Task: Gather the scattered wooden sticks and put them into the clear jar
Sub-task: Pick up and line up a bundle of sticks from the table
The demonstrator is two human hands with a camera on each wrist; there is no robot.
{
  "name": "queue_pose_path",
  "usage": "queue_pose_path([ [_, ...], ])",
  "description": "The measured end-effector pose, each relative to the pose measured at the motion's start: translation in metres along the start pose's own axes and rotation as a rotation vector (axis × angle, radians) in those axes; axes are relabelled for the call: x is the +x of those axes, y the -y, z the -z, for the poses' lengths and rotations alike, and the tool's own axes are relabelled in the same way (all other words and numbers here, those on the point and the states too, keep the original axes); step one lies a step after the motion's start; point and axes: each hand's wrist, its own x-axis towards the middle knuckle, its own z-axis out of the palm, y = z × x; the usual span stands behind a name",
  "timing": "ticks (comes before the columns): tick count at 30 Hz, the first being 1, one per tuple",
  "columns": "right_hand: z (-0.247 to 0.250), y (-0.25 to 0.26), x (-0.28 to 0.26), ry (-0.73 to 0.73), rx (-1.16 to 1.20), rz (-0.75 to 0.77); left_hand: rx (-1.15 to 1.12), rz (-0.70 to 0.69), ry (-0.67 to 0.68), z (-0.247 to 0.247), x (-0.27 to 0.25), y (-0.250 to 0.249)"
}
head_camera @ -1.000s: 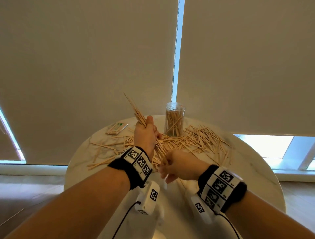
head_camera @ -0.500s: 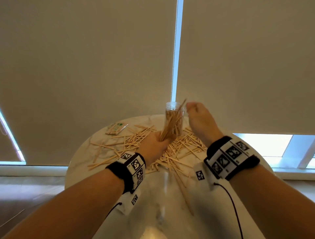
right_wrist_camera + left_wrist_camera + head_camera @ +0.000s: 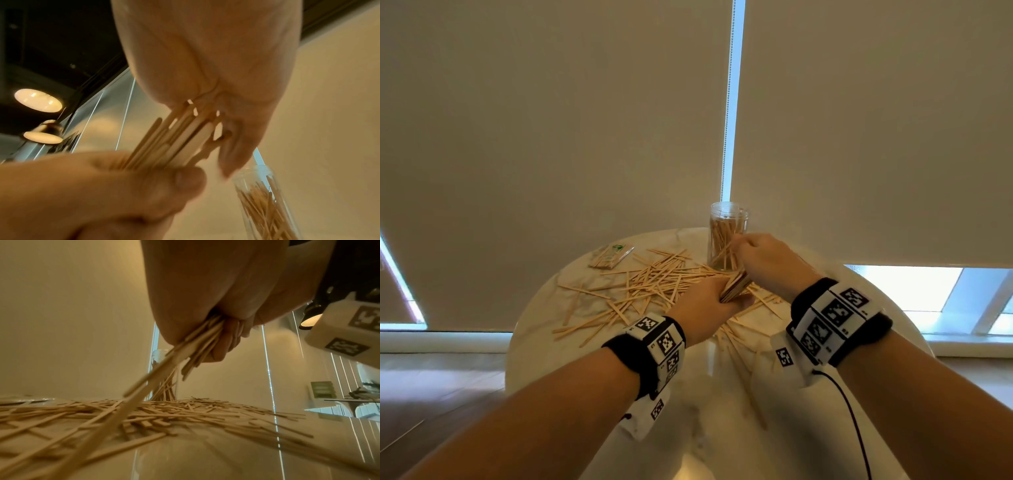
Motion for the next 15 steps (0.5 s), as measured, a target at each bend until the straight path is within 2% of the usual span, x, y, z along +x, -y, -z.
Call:
queue_pose_path([
  [2,-0.006,0.001,0.001,0.137,0.065,-0.045,-0.059,-0.015,0.001,0.000,0.002,-0.004],
  [3,-0.009,0.002,0.001,0.160,0.130,-0.063,-0.086,-0.014,-0.002,-0.001,0.004,-0.005],
  [7,-0.013,-0.004,0.003,-0.006,0.399,-0.042,-0.298,0.047,-0.103,0.007,0.009,-0.001],
  [9,-0.015,-0.011,0.000,0.036,0.365,-0.053,-0.439,0.073,-0.243,0.016,0.011,0.001],
  [12,-0.022,-0.021,-0.011,0.355,0.094,-0.119,-0.613,0.107,-0.461,0.026,0.018,0.002],
  [14,-0.033,-0.023,-0.021,0.570,-0.098,-0.181,-0.752,0.127,-0.545,0.028,0.023,0.002],
  [15,-0.039,-0.023,-0.026,0.621,-0.098,-0.203,-0.808,0.137,-0.574,0.028,0.024,0.001],
])
